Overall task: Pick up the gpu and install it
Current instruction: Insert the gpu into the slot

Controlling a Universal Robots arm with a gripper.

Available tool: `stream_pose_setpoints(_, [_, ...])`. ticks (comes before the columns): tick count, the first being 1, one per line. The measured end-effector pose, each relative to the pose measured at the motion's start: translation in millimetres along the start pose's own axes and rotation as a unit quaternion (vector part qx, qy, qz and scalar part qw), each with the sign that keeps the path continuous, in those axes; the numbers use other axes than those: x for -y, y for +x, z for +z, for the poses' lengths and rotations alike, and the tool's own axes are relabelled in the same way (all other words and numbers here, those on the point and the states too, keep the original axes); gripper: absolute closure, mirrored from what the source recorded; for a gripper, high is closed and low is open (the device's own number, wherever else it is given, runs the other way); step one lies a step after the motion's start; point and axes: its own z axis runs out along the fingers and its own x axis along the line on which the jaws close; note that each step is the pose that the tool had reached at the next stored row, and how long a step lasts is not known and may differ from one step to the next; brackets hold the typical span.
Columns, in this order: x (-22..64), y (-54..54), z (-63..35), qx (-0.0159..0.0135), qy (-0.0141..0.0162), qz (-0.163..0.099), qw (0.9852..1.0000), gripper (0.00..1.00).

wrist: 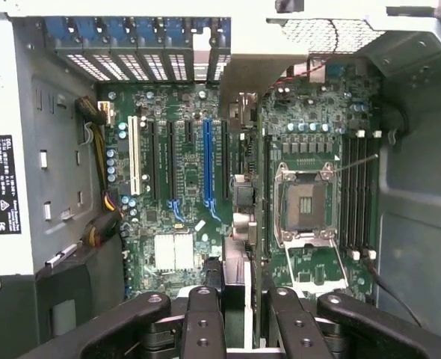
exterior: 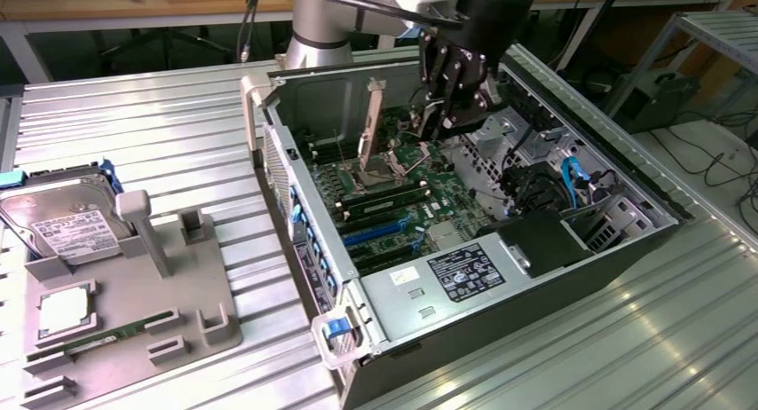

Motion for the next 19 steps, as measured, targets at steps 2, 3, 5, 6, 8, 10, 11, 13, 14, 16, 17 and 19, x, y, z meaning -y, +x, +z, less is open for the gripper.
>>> stream_pose_setpoints(2, [-0.8, -0.3, 3.5, -0.0001, -0.0003, -0.005, 1.0, 0.72])
stream_pose_setpoints(3, [-2.2, -1.0, 5.3, -0.0002, -0.0004, -0.005, 1.0, 0.72])
stream_pose_setpoints(5, [-6.4, -2.9, 9.1, 0.0, -0.0003, -0.004, 1.0, 0.72])
stream_pose_setpoints(6, [-7.8, -3.6, 10.6, 0.0, -0.0003, -0.004, 1.0, 0.72])
stream_pose_setpoints(8, [-10.4, -4.8, 15.1, 0.0001, -0.0002, -0.003, 1.0, 0.72])
stream_pose_setpoints(10, [-11.0, -5.0, 18.5, -0.0004, -0.0001, -0.001, 1.0, 0.72])
stream_pose_setpoints(11, [-11.2, -5.0, 20.3, -0.0008, 0.0, 0.0, 1.0, 0.72])
stream_pose_setpoints(13, [-11.7, -5.4, 23.2, -0.0036, 0.0, 0.002, 1.0, 0.72])
stream_pose_setpoints(14, [-11.9, -6.0, 24.9, -0.0049, 0.0001, 0.003, 1.0, 0.72])
stream_pose_setpoints(16, [-12.1, -6.8, 27.0, -0.01, 0.0002, 0.004, 0.9999, 0.72])
stream_pose_setpoints(17, [-12.1, -7.6, 28.3, -0.0122, 0.0002, 0.004, 0.9999, 0.72])
stream_pose_setpoints(19, [-12.2, -9.5, 32.0, -0.0137, 0.0002, 0.004, 0.9999, 0.72])
